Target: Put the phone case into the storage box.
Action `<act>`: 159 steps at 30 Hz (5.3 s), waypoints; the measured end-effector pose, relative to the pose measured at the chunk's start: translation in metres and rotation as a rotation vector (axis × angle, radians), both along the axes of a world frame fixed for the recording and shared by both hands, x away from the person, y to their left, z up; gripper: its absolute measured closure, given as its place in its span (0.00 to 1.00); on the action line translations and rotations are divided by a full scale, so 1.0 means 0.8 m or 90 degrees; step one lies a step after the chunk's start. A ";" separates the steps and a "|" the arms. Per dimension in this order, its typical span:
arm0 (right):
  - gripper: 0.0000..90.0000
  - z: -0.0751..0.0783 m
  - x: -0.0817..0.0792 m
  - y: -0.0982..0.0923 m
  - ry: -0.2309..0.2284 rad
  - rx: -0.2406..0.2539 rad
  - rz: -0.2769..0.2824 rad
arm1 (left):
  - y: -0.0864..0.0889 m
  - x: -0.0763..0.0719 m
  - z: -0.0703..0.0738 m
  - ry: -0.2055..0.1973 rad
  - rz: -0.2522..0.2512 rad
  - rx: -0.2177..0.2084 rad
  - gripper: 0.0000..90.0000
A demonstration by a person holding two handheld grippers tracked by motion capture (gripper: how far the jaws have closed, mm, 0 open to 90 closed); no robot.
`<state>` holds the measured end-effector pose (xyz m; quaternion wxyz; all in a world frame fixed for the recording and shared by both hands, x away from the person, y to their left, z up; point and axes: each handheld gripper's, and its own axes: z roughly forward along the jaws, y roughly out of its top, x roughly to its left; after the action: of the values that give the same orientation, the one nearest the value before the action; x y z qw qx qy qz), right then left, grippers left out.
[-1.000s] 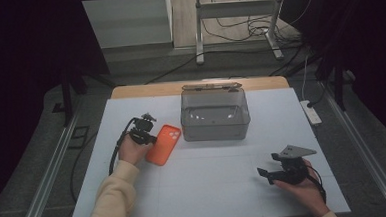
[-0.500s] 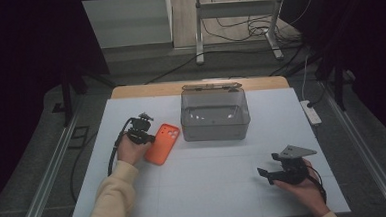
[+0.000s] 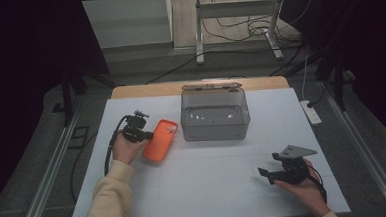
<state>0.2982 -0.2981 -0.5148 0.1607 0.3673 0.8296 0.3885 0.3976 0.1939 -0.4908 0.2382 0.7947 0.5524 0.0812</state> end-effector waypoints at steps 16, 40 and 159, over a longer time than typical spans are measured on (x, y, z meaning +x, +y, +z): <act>0.22 0.000 0.000 0.000 0.001 -0.005 0.000 | 0.008 -0.008 0.020 -0.029 0.001 -0.023 0.98; 0.22 0.000 0.000 0.000 0.000 -0.011 -0.002 | 0.011 -0.026 0.050 -0.074 -0.021 -0.056 0.98; 0.22 0.002 -0.002 0.001 -0.012 0.003 0.004 | -0.074 -0.069 0.078 -0.117 -0.195 -0.124 0.98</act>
<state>0.2967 -0.2976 -0.5129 0.1664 0.3616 0.8283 0.3942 0.3428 0.1346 -0.4288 0.3730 0.8317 0.4066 0.0623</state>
